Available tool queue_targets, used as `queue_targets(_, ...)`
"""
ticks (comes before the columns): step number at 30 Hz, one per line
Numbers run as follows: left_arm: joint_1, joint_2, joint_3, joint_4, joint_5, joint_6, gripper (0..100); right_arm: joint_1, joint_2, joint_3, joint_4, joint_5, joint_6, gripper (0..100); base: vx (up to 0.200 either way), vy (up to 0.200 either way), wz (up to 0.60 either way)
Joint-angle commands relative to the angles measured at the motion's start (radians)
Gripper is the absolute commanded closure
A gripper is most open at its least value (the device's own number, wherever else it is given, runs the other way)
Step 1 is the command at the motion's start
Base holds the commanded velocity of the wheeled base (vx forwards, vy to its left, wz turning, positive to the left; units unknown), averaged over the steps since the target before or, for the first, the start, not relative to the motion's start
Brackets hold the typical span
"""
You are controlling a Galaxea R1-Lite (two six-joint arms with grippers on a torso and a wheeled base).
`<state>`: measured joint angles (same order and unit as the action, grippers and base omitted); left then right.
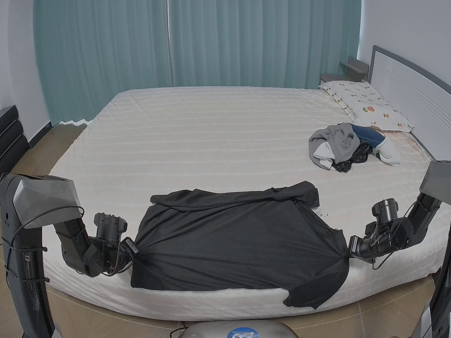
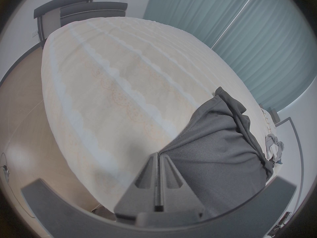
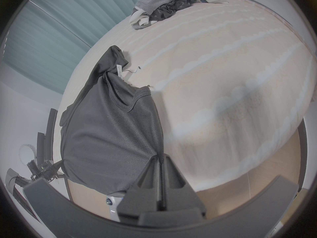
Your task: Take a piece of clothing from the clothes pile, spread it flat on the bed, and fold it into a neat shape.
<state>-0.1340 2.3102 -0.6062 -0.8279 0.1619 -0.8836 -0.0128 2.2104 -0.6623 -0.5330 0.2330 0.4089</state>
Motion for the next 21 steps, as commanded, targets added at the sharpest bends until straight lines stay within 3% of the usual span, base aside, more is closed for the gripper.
queue_targets(1, 0.001, -0.003, -0.001, 0.0, -0.002, -0.001, 100, -0.001, -0.074, 0.041, 0.027, -0.018, -0.004, 100, 0.0, 0.0, 0.0)
queue_targets(10, -0.007, -0.009, 0.009, 0.0, -0.005, -0.001, 100, -0.015, -0.061, 0.032, 0.099, -0.029, -0.087, 100, 0.0, 0.0, 0.0)
queue_targets(11, -0.007, -0.012, 0.009, 0.0, -0.007, -0.001, 100, -0.015, -0.06, 0.029, 0.096, -0.029, -0.085, 0, 0.0, 0.0, 0.0)
queue_targets(12, -0.009, -0.014, 0.009, 0.0, -0.015, -0.001, 0, -0.015, -0.055, 0.023, 0.093, -0.029, -0.082, 0, 0.0, 0.0, 0.0)
queue_targets(17, -0.001, -0.034, 0.005, -0.002, -0.028, -0.006, 0, -0.013, -0.066, 0.018, 0.076, -0.017, -0.075, 0, 0.0, 0.0, 0.0)
queue_targets(21, 0.042, -0.091, 0.046, -0.045, -0.131, 0.002, 0, -0.015, -0.087, 0.013, 0.057, -0.004, -0.036, 0, 0.0, 0.0, 0.0)
